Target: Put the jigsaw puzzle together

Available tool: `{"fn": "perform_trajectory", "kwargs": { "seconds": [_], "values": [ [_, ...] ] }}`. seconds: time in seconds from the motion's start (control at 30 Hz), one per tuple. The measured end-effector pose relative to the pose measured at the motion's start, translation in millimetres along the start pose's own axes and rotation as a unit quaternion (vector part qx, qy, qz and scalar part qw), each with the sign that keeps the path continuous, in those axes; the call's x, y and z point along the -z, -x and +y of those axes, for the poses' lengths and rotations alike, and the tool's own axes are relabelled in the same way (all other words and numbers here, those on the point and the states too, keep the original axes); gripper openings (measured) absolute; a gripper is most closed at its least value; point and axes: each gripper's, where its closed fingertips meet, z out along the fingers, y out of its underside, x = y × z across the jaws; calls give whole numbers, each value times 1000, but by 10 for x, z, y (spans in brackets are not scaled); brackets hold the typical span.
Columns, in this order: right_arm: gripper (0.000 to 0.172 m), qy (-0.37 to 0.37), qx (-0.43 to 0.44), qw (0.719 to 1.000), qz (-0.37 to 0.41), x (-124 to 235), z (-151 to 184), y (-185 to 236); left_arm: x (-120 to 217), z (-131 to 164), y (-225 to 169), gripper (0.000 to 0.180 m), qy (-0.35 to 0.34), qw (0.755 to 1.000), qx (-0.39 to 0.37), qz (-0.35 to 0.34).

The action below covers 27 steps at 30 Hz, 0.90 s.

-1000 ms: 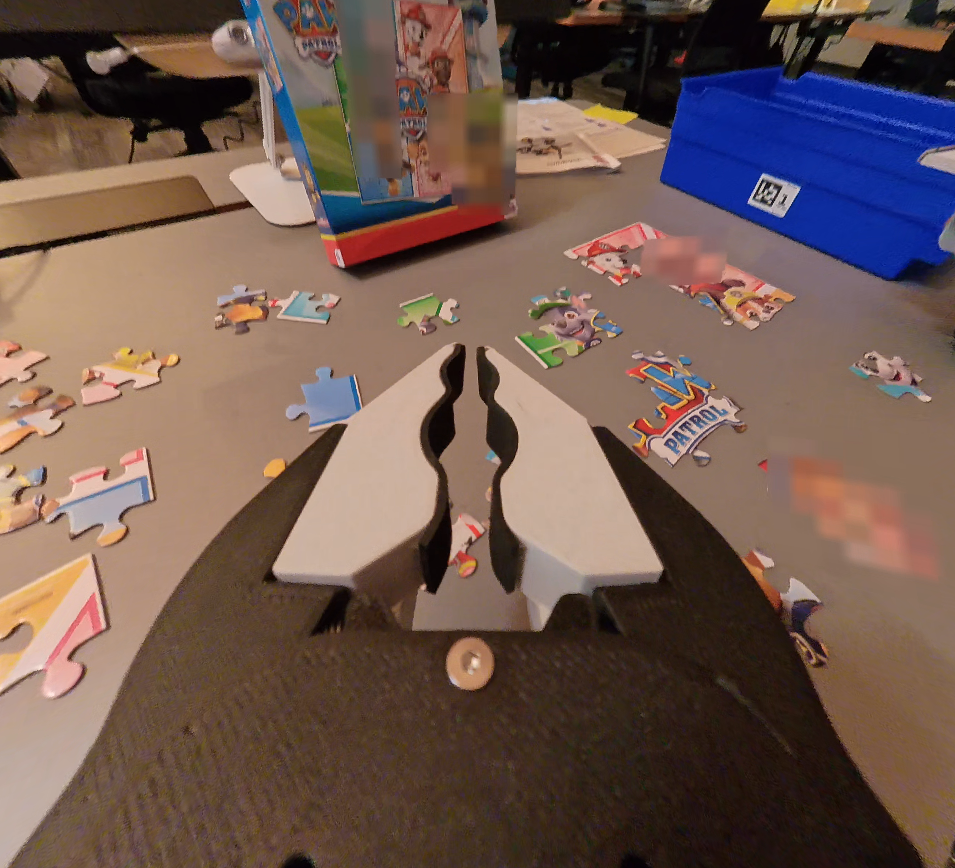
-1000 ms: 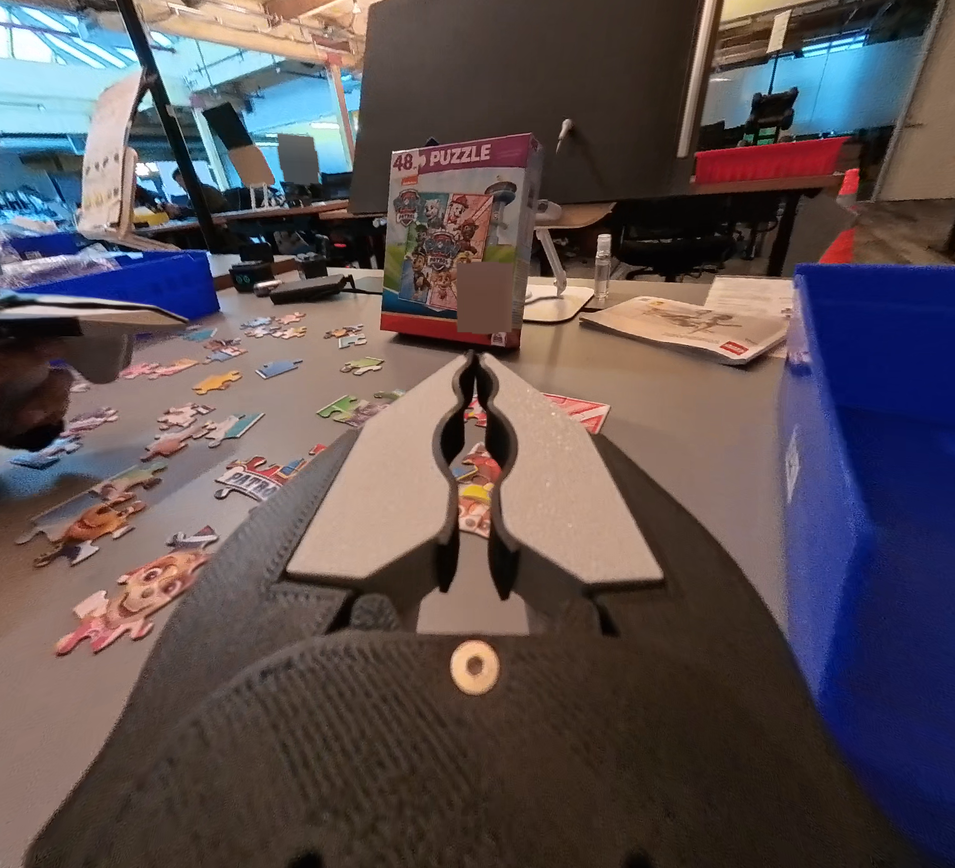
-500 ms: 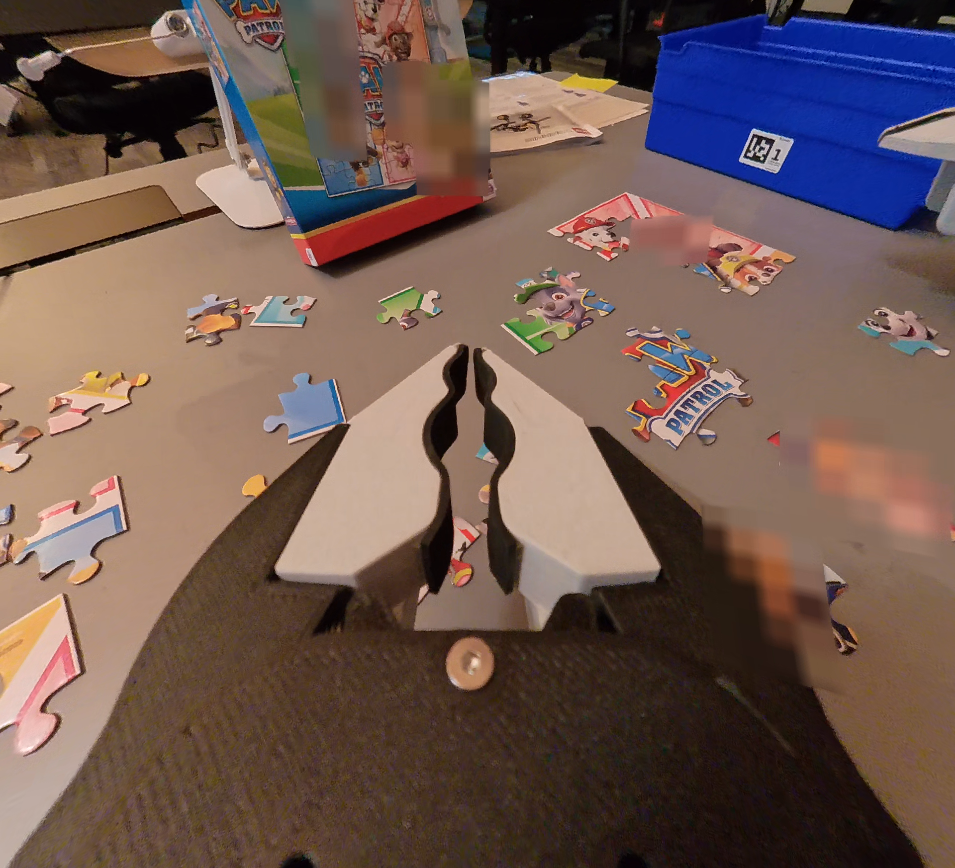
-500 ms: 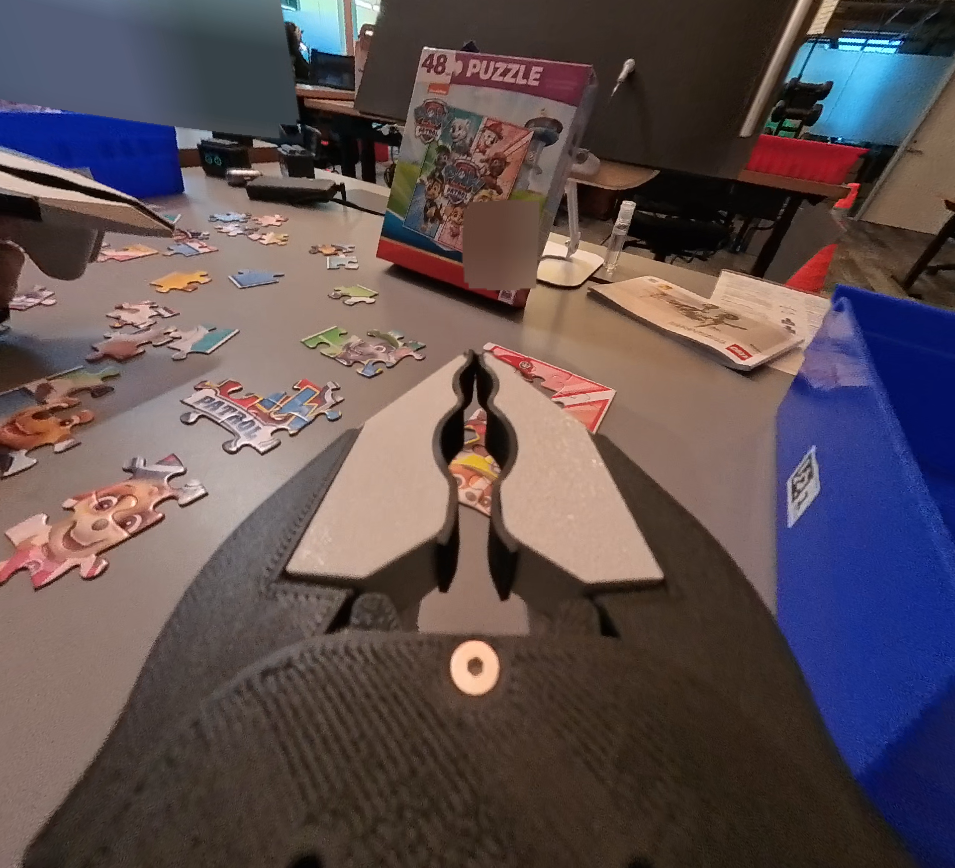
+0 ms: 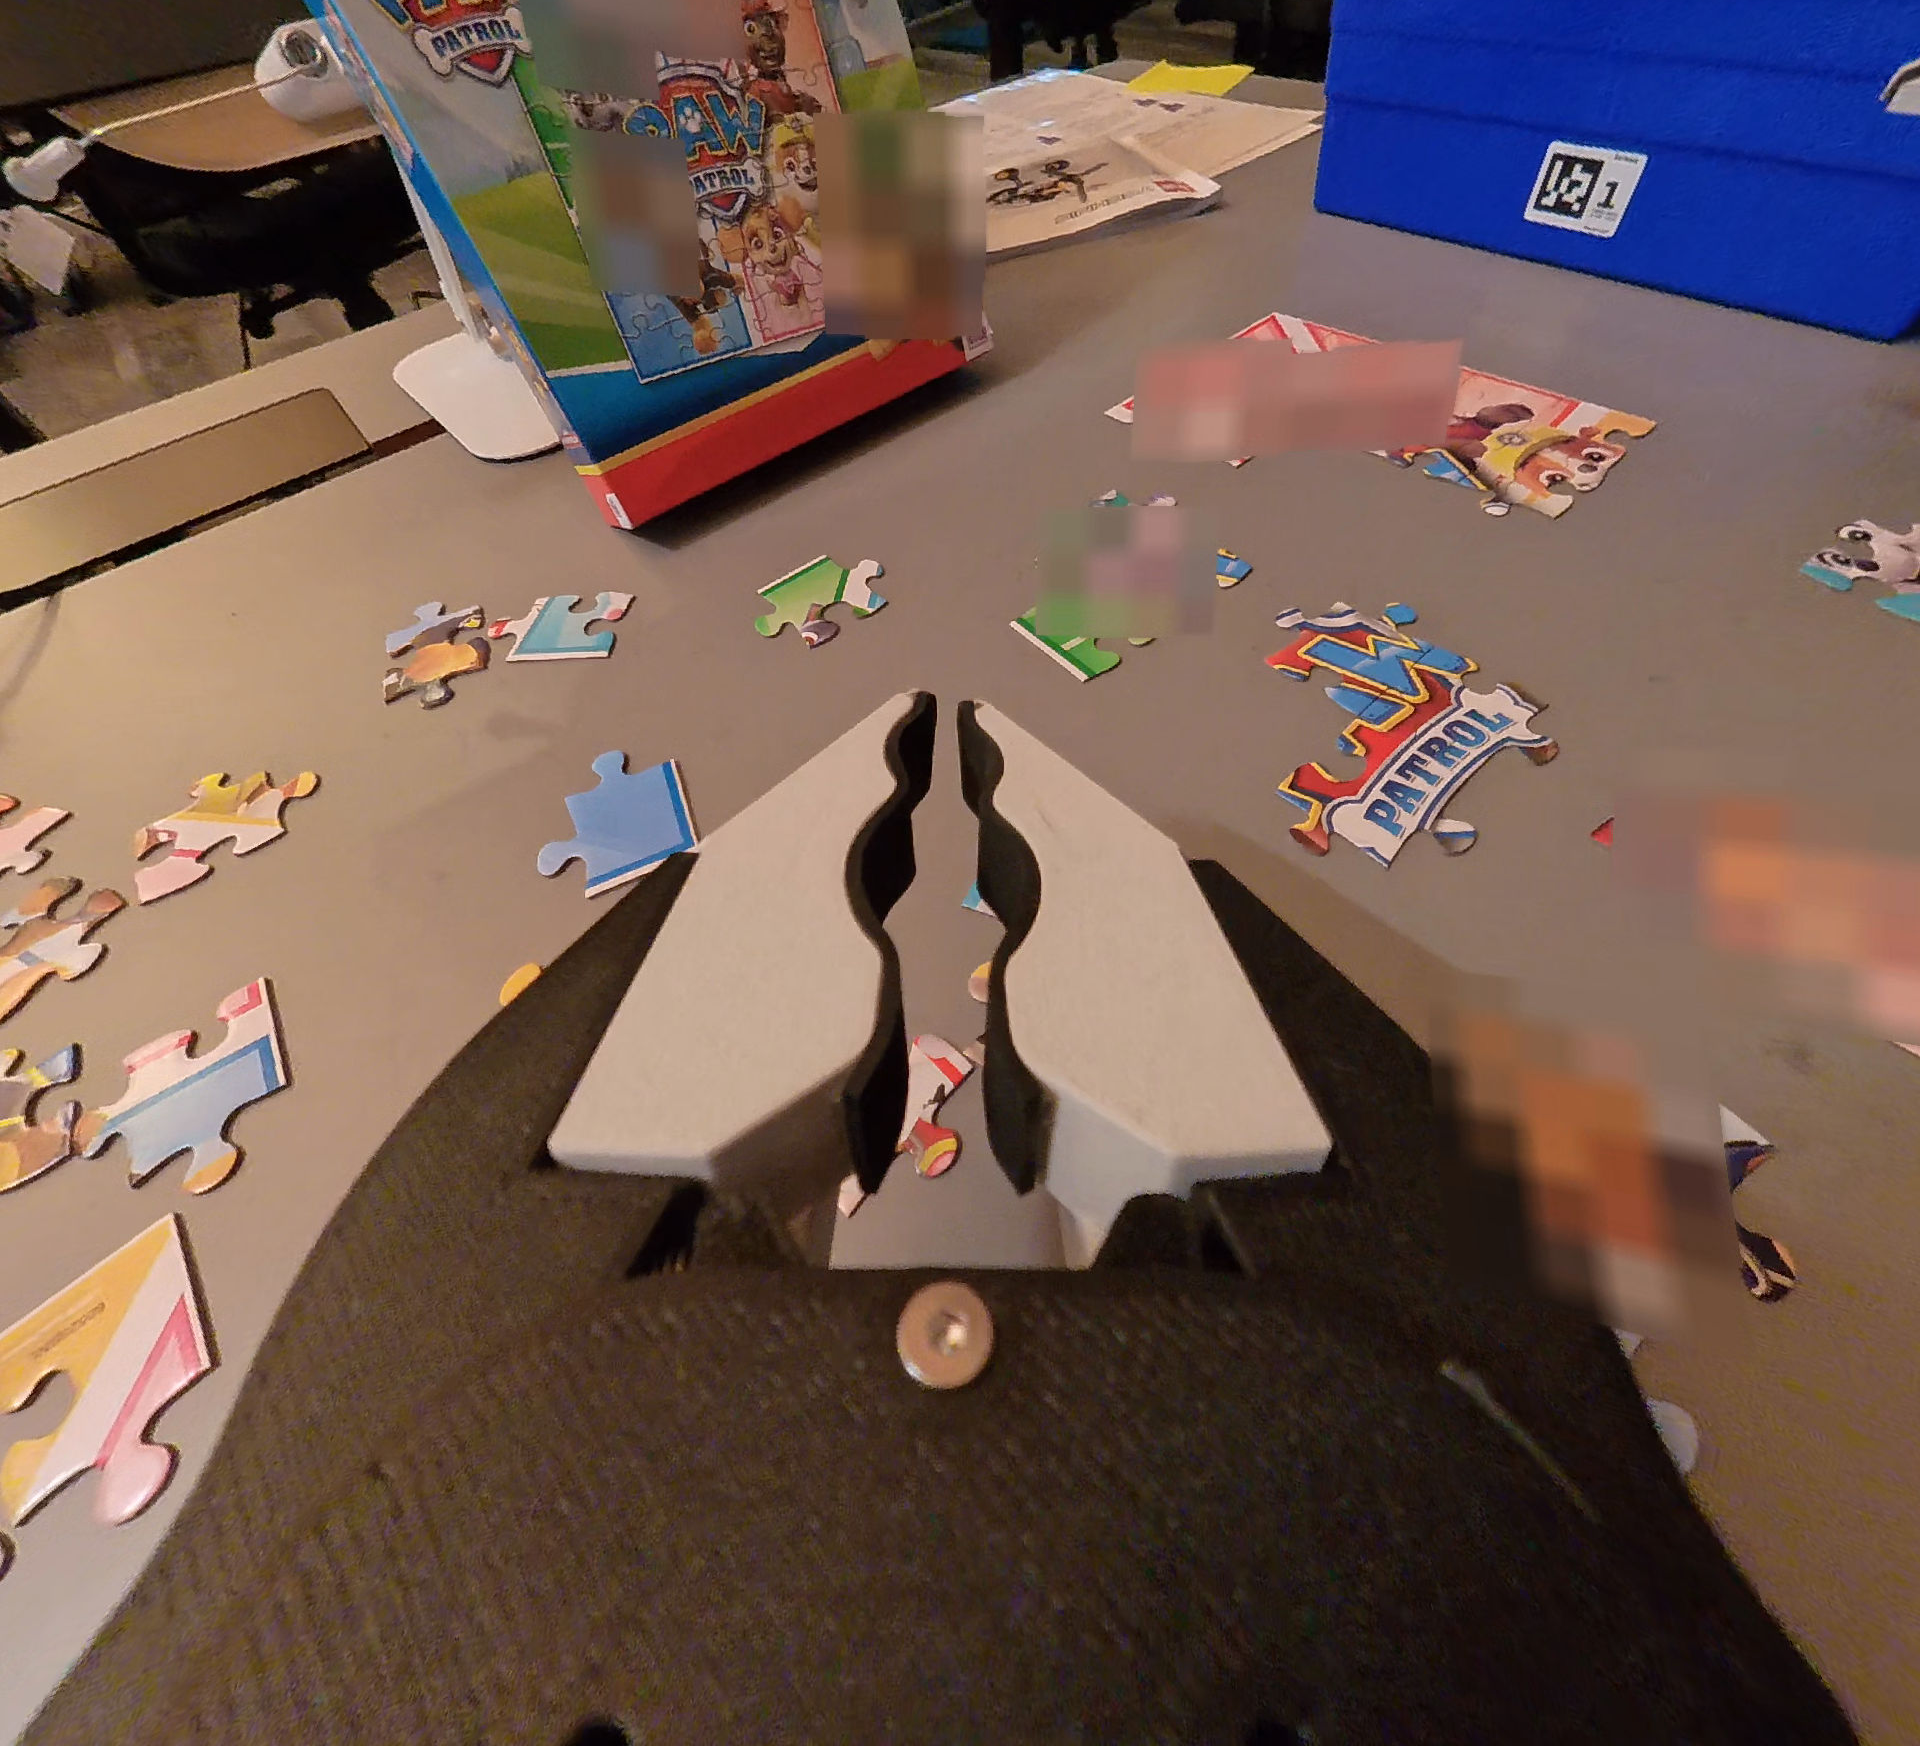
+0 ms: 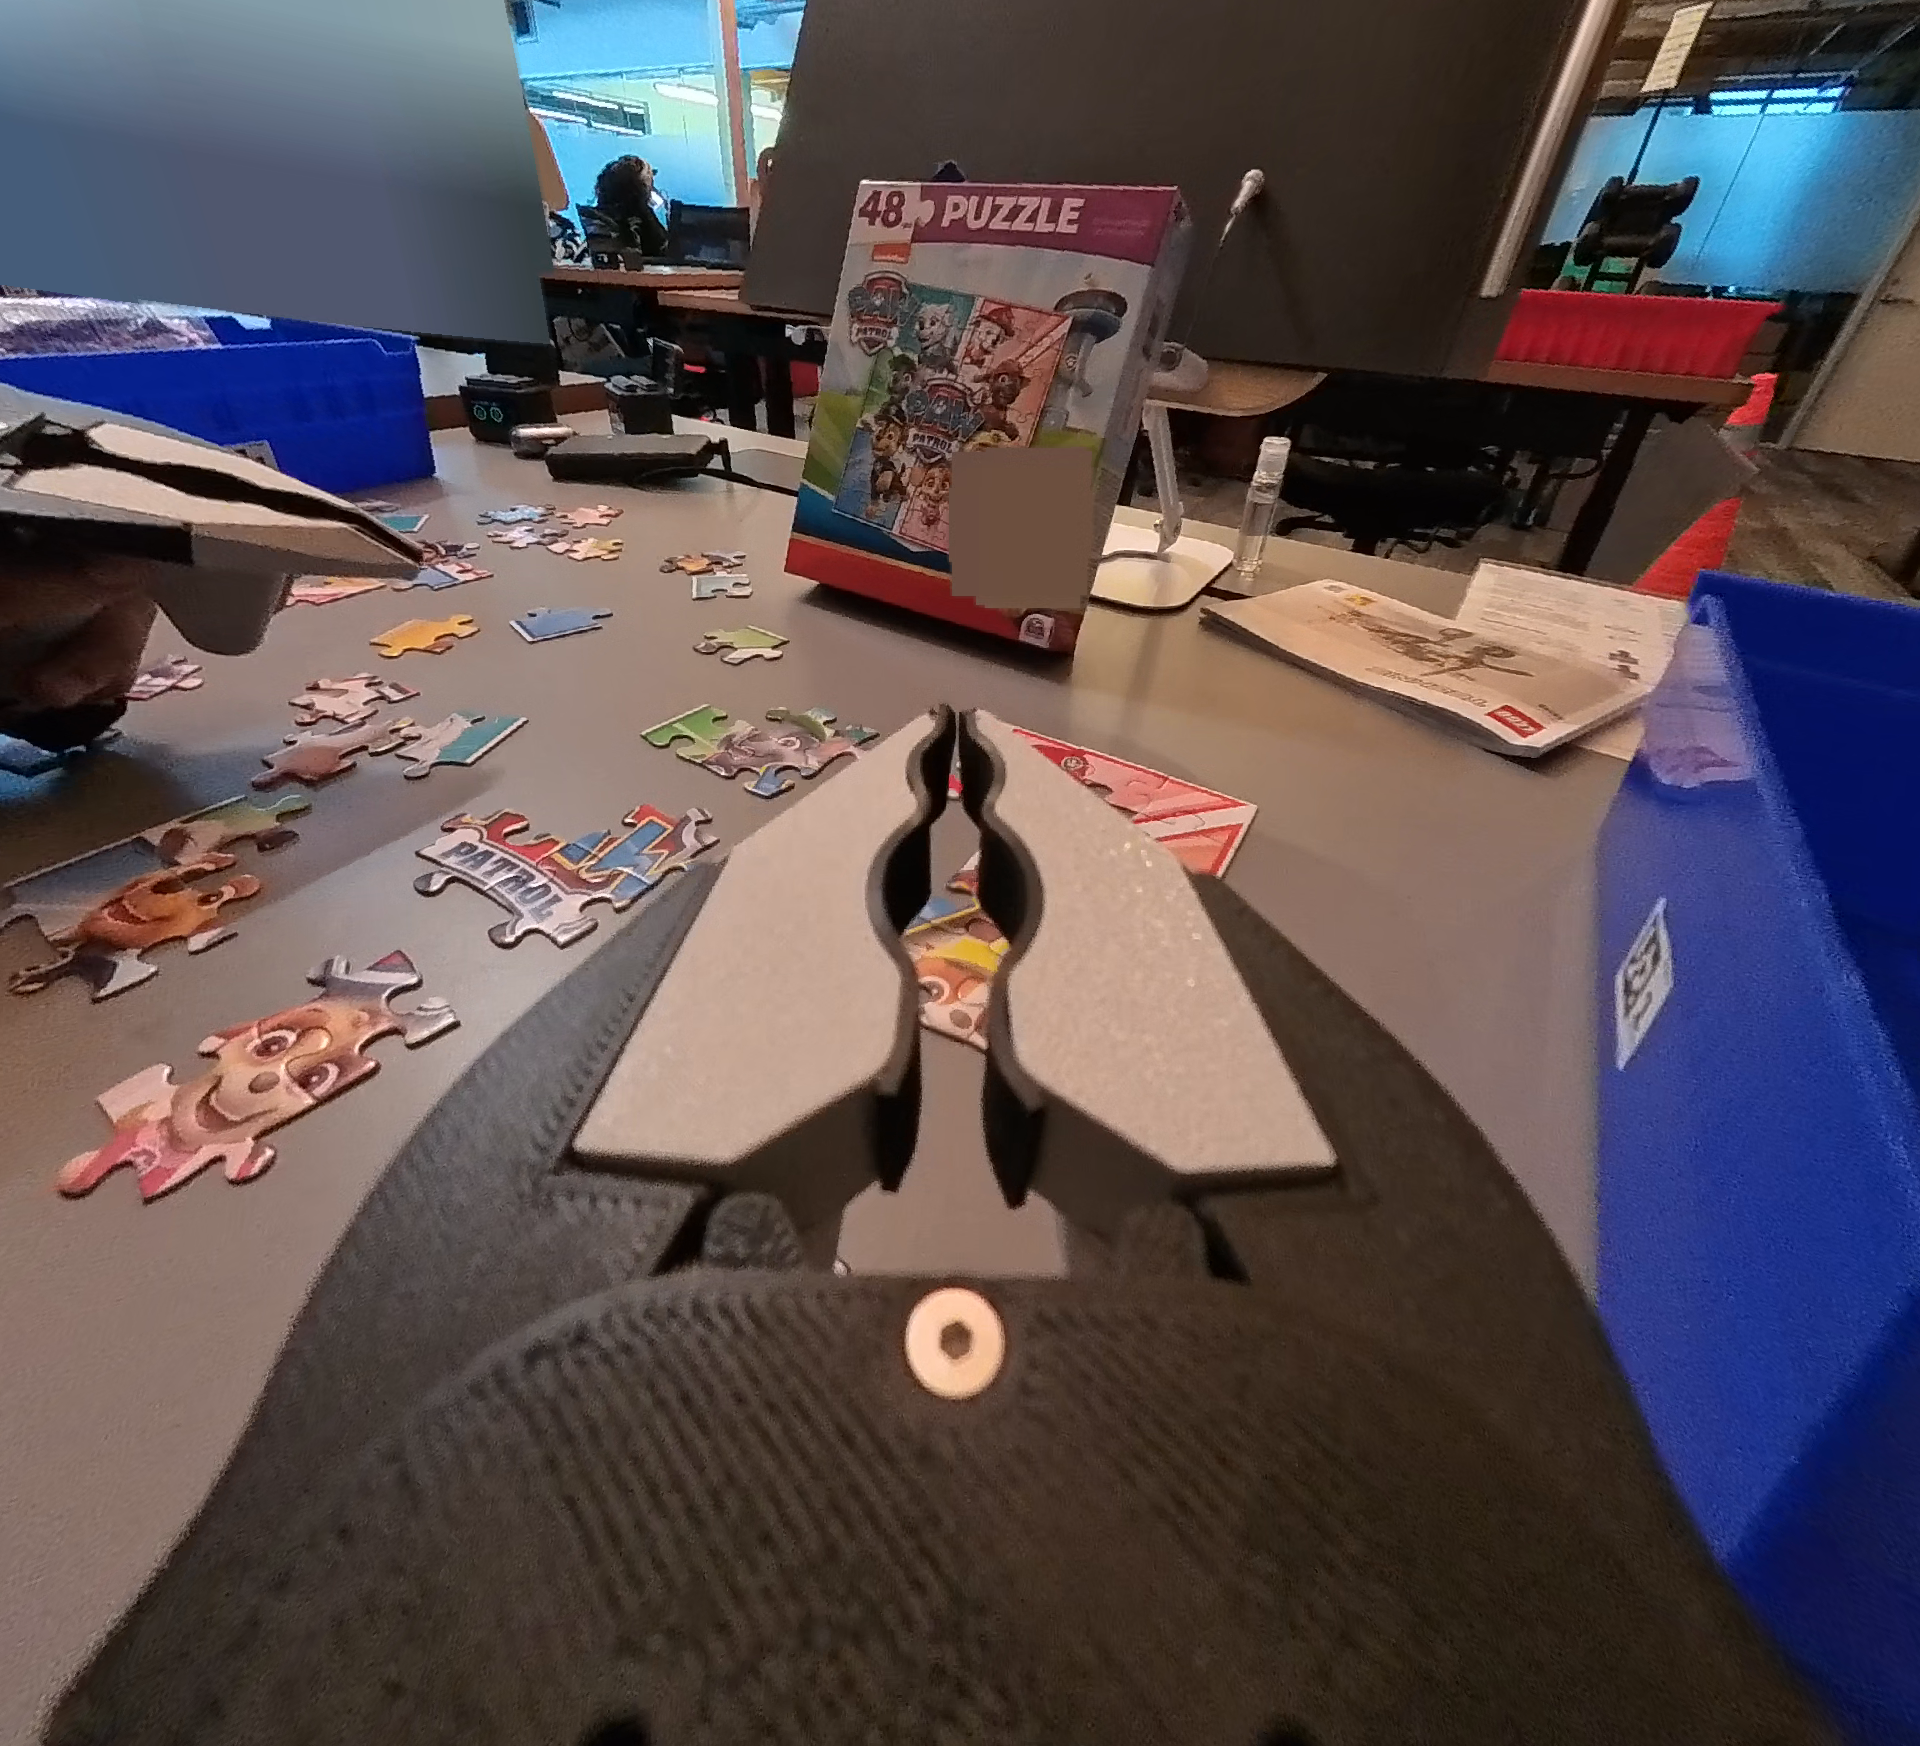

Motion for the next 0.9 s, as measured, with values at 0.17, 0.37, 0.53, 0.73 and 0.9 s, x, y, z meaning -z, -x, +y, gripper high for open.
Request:
{"fn": "perform_trajectory", "kwargs": {
  "seconds": [0.17, 0.37, 0.53, 0.73, 0.9],
  "values": [
    [0, 4, 8, 1000, -1, -10, 10, 19, 11, -11, 10, 1, -5, 1000, 6, 1],
    [0, 2, 5, 1000, -3, -5, 4, 17, 27, -25, 52, 2, -12, 999, 29, 4],
    [0, 5, 10, 1000, -5, -12, 11, 31, 27, -22, 60, 3, -12, 999, 33, 4],
    [0, 4, 10, 1000, -6, -10, 10, 33, 20, -14, 58, 3, -8, 999, 30, 3],
    [0, 4, 11, 1000, -6, -10, 10, 36, 23, -15, 71, 4, -9, 999, 36, 2]
  ]
}}
